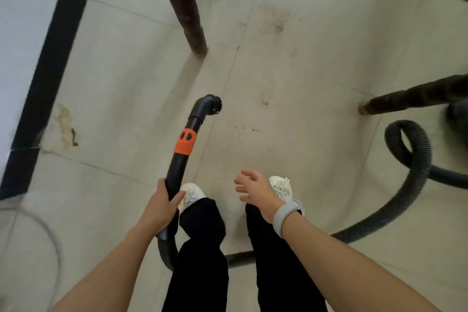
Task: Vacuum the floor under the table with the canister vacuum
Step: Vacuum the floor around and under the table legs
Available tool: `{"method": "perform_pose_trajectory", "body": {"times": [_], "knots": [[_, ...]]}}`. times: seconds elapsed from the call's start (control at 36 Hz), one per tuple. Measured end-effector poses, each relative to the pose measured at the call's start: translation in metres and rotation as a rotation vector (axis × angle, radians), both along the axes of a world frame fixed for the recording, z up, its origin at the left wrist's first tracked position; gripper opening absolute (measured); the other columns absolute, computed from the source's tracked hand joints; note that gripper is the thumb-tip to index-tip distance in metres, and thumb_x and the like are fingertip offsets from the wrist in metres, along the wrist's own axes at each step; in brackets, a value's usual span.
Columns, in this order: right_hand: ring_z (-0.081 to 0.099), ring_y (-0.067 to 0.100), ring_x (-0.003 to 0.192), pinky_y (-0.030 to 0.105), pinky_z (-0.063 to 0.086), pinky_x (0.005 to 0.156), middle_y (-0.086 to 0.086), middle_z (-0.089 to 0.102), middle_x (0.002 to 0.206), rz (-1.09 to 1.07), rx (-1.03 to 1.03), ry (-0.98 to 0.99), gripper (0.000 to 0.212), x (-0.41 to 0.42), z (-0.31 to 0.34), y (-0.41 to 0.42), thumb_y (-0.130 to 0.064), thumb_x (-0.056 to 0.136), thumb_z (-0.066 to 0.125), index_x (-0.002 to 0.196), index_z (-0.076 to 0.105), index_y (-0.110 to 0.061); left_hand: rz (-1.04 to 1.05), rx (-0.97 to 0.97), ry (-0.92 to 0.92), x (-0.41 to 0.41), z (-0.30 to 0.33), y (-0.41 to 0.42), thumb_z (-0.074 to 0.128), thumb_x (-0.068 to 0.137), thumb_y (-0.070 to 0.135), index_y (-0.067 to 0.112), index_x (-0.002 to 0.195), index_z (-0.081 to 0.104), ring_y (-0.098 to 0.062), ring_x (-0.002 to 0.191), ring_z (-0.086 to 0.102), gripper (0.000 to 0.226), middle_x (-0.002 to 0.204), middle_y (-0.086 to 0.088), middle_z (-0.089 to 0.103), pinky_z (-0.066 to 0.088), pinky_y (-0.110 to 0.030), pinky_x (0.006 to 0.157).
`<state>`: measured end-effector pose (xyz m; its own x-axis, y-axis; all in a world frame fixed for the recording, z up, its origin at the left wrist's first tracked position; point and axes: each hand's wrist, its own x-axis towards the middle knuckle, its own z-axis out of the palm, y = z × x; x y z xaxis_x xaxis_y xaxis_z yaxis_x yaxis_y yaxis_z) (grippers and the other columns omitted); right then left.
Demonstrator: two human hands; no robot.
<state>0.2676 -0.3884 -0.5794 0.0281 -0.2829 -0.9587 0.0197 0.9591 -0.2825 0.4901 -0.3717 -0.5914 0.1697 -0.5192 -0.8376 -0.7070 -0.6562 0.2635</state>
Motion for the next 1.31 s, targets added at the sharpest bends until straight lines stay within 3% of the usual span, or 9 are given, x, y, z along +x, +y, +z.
{"method": "perform_pose_trajectory", "body": {"times": [0.14,0.28,0.56,0.72,0.83,1.03,1.31], "knots": [[0.052,0.016,0.092,0.025,0.046,0.074,0.008,0.057,0.111,0.126,-0.017,-0.017,0.036,-0.012,0.046,0.002,-0.018,0.098,0.047,0.133,0.045,-0.008,0.055,-0.017,-0.028,-0.012,0.04,0.005,0.059,0.093,0.016,0.005,0.117,0.04,-0.027,0.085,0.053,0.033,0.094,-0.007,0.052,0.037,-0.033,0.071],[0.053,0.016,0.091,0.04,0.048,0.096,0.005,0.058,0.107,0.195,-0.031,-0.014,0.031,-0.025,0.091,-0.004,-0.018,0.098,0.048,0.128,0.049,-0.01,0.113,-0.098,-0.052,-0.034,0.079,0.004,0.062,0.091,0.014,0.004,0.117,0.043,-0.022,0.083,0.048,0.033,0.095,-0.005,0.051,0.035,-0.032,0.072],[0.056,0.017,0.097,0.036,0.049,0.09,0.011,0.06,0.12,0.283,-0.188,0.075,0.037,-0.017,0.142,-0.024,-0.024,0.098,0.048,0.131,0.051,-0.007,0.101,-0.117,-0.075,-0.037,0.125,-0.018,0.06,0.092,0.02,0.006,0.117,0.04,-0.025,0.081,0.048,0.036,0.094,-0.008,0.053,0.037,-0.035,0.071],[0.051,0.021,0.122,0.04,0.041,0.106,0.006,0.053,0.134,0.288,-0.216,0.092,0.047,0.005,0.148,-0.039,-0.034,0.098,0.047,0.138,0.045,-0.01,0.091,-0.151,-0.038,-0.04,0.135,-0.017,0.061,0.092,0.028,0.011,0.118,0.041,-0.023,0.082,0.053,0.038,0.096,-0.004,0.055,0.046,-0.036,0.073],[0.051,0.021,0.122,0.042,0.041,0.107,0.005,0.053,0.135,0.265,-0.209,0.118,0.046,0.022,0.151,-0.038,-0.036,0.097,0.047,0.138,0.045,-0.014,0.122,-0.204,0.039,-0.039,0.14,-0.018,0.061,0.092,0.029,0.011,0.115,0.042,-0.025,0.084,0.055,0.036,0.096,-0.003,0.055,0.048,-0.036,0.073],[0.048,0.022,0.125,0.041,0.039,0.107,0.006,0.05,0.137,0.25,-0.216,0.189,0.043,0.062,0.159,-0.009,-0.031,0.1,0.042,0.139,0.042,-0.014,0.151,-0.206,0.208,-0.014,0.145,-0.001,0.061,0.092,0.026,0.011,0.118,0.042,-0.021,0.087,0.054,0.035,0.099,-0.003,0.055,0.04,-0.03,0.072],[0.044,0.02,0.129,0.027,0.033,0.103,0.006,0.045,0.142,0.331,-0.152,0.304,0.041,0.112,0.191,0.068,-0.025,0.102,0.037,0.141,0.039,-0.013,0.192,-0.203,0.259,0.045,0.164,0.027,0.068,0.086,0.016,0.013,0.105,0.042,-0.026,0.091,0.056,0.032,0.098,-0.006,0.056,0.042,-0.032,0.075]]}}
